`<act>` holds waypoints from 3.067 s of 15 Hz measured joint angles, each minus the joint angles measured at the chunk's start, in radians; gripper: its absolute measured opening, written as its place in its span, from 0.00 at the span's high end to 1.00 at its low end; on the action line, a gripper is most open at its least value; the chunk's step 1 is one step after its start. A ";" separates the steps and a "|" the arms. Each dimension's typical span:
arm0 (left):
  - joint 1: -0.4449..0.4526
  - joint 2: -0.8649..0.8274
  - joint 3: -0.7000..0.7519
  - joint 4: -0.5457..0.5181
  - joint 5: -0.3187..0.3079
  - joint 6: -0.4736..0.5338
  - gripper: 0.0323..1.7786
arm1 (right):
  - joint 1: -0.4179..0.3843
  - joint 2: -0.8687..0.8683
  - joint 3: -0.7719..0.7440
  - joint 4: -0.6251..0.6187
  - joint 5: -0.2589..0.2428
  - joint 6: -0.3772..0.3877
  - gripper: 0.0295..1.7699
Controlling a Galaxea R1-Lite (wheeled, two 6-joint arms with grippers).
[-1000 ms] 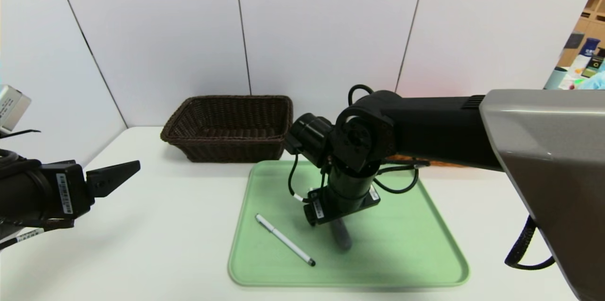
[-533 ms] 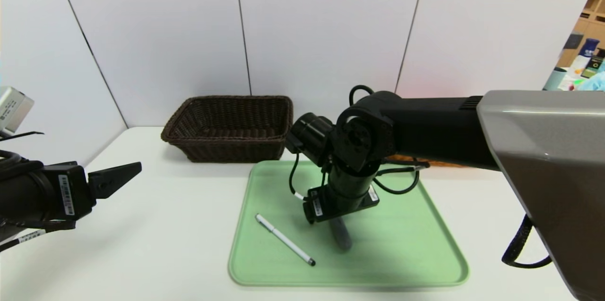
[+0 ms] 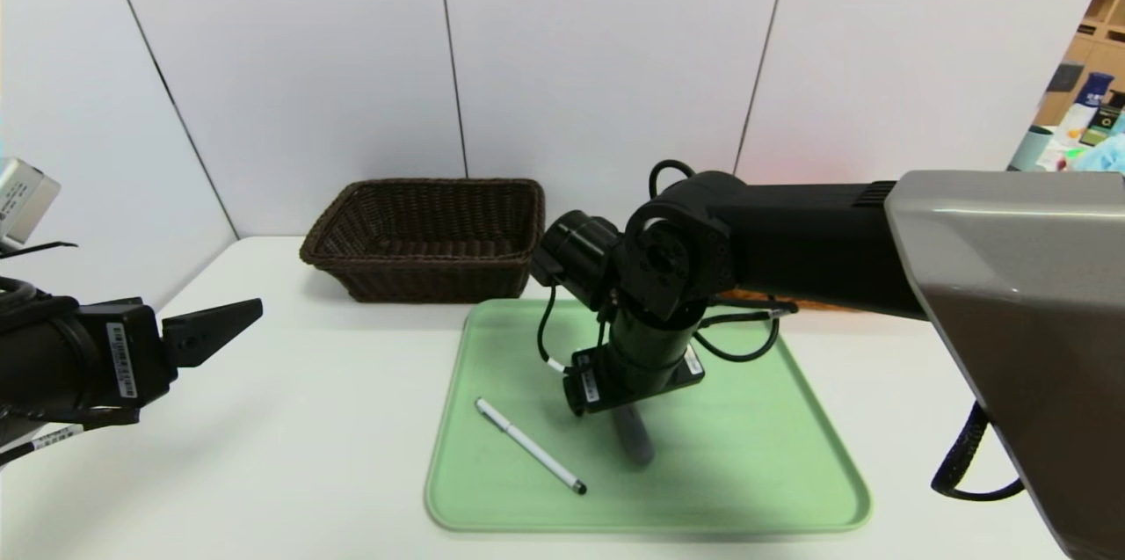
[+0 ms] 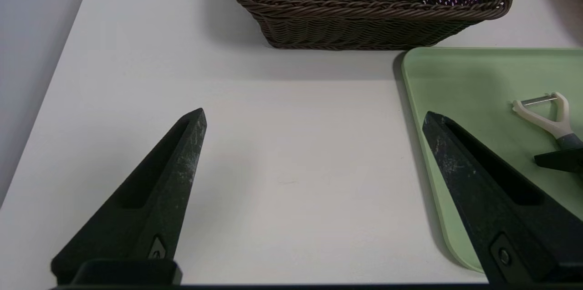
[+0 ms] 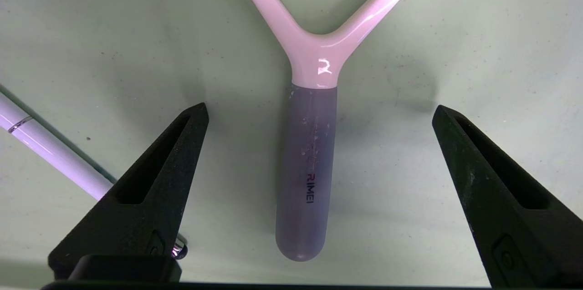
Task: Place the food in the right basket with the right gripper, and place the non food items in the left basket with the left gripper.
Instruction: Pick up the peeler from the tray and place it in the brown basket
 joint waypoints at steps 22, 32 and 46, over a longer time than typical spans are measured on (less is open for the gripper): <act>0.000 -0.023 0.023 0.002 0.002 0.000 0.05 | 0.012 -0.090 0.004 0.020 0.000 0.027 0.88; 0.000 -0.034 0.038 0.004 0.003 0.002 0.05 | 0.020 -0.255 0.002 0.001 -0.017 0.026 0.88; 0.000 -0.036 0.055 0.005 0.003 0.009 0.05 | 0.036 -0.160 -0.006 -1.023 -0.036 -0.306 0.88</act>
